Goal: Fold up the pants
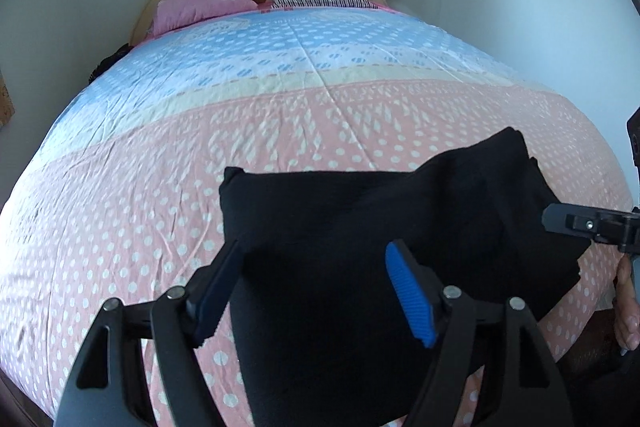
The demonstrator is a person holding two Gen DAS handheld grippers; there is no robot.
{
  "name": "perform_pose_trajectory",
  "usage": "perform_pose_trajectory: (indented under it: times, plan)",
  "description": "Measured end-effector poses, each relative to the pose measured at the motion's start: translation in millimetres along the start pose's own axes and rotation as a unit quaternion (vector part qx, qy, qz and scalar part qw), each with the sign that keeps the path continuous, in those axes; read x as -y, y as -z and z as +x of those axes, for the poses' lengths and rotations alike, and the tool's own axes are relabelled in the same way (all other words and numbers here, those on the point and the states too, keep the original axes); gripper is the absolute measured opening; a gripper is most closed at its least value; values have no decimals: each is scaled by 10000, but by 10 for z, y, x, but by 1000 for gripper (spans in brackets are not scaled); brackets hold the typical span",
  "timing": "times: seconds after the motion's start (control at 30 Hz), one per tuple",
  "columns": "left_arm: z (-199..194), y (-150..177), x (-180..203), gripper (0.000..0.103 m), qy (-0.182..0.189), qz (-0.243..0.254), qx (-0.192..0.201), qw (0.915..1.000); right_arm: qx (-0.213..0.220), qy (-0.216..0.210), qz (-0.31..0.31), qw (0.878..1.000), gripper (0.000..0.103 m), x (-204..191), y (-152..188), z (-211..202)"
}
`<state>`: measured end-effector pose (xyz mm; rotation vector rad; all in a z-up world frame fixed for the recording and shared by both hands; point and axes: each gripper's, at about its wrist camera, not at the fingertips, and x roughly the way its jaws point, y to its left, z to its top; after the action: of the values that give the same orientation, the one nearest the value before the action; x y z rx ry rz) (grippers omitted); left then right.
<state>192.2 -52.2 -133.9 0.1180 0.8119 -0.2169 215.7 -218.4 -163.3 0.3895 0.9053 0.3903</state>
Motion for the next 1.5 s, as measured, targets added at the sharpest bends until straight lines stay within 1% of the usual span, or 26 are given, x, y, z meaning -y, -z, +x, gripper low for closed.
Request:
perform_pose_trajectory:
  times: [0.07,0.23,0.4,0.47,0.53,0.6,0.63,0.67,0.7,0.73,0.77,0.87,0.9,0.93,1.0,1.03,1.07,1.13,1.17,1.2,1.23,1.27,1.3,1.37,1.43,1.5]
  plan:
    - [14,9,13,77,1,23,-6,10000,114,24,-150,9998,17,-64,20,-49]
    - [20,22,-3,79,63,11,-16,10000,483,-156,-308,9982,17,-167,27,-304]
    - [34,27,-31,79,95,-36,-43,9999,692,-102,-429,9966,16,-191,70,-489]
    - [34,33,-34,79,115,-49,-59,9999,649,-75,-376,9972,16,-117,96,-498]
    - [38,51,-26,80,119,-27,-72,9999,515,7,-220,9984,16,20,126,-440]
    - [80,73,1,86,88,41,-115,9999,304,77,3,9995,16,218,173,-312]
    - [107,91,14,87,58,73,-141,9999,237,109,91,9996,16,293,203,-259]
    - [145,113,26,87,41,101,-176,9998,171,81,166,9997,17,360,221,-213]
    - [183,133,31,88,60,115,-236,9996,166,-42,223,9996,17,414,225,-204]
    - [202,150,29,88,72,104,-270,9996,158,-113,262,9995,18,443,217,-214]
    - [208,161,23,88,89,85,-263,9996,151,-127,293,9994,23,465,207,-233]
    - [170,152,-14,88,121,24,-245,9996,172,-11,225,9996,30,489,222,-293]
    - [133,142,-36,88,101,-16,-200,9997,204,89,245,9995,34,504,224,-328]
    - [89,135,-61,88,89,-56,-119,9999,274,253,213,9991,43,496,220,-368]
    - [18,127,-105,91,82,-111,31,9999,537,502,49,9973,43,431,203,-464]
    - [22,129,-117,92,52,-111,15,9999,631,514,7,9967,43,396,184,-491]
    - [42,138,-128,92,15,-108,-9,9999,673,447,-23,9967,43,362,163,-500]
    - [120,170,-155,92,-14,-158,-122,9998,574,301,-73,9979,43,312,134,-435]
    - [164,191,-172,92,34,-226,-208,9995,488,371,-88,9981,43,300,122,-366]
    - [184,201,-187,92,85,-280,-237,9993,348,557,-67,9978,43,324,124,-271]
    - [180,211,-203,92,130,-317,-235,9991,211,642,33,9977,44,381,133,-181]
    - [171,209,-219,92,169,-336,-235,9990,184,488,230,9984,47,469,151,-144]
    - [152,202,-245,92,242,-367,-221,9988,210,300,387,9986,47,538,149,-155]
    - [125,195,-341,92,367,-521,-179,9978,145,122,503,9986,47,606,126,-168]
    - [162,191,-451,95,490,-750,-232,9957,135,5,615,9980,47,661,131,-167]
    - [244,208,-544,96,767,-998,-327,9915,149,-24,649,9978,47,674,135,-146]
